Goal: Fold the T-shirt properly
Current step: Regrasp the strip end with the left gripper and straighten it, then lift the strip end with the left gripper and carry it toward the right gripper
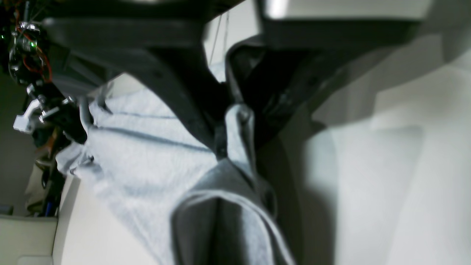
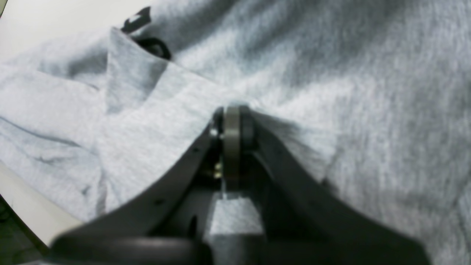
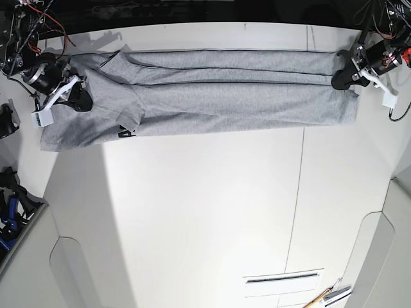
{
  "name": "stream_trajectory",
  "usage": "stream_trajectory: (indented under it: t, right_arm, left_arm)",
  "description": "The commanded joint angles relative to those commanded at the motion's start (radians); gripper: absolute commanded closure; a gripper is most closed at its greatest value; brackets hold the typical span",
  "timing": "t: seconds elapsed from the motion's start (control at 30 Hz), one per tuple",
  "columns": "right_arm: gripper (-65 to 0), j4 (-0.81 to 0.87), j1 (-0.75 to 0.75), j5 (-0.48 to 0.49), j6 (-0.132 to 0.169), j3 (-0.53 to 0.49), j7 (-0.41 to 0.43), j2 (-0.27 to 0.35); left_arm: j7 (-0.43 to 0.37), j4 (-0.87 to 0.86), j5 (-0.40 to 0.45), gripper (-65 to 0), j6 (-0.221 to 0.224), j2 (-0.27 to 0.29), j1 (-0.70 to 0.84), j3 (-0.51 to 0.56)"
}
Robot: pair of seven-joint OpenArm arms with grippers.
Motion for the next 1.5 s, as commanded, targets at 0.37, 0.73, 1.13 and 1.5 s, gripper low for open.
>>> stream_trajectory:
  t: [0.37,0.73,1.13,1.5]
  right_arm:
    - [0.0,0.070,0.000,0.098,0.000,0.005,-0.001,0.000]
    - [0.0,0.290,0.000,0.096,0.000,0.081,-0.027,0.000]
    - [0.0,0.290,0.000,0.074,0.000,0.083,-0.031,0.000]
    - [0.0,0.290,0.000,0.051,0.000,0.083,-0.031,0.000]
  left_arm:
    - [-0.101,0.102,0.188,0.0,0.000,0.000,-0.013,0.000]
    - [-0.180,0.275,0.382,0.0,0.000,0.000,-0.013,0.000]
    - [-0.139,0.614,0.541,0.0,0.064,0.089,-0.007,0.000]
    - [-0.155,0.817,0.612,0.0,0.130,0.130,-0.008,0.206]
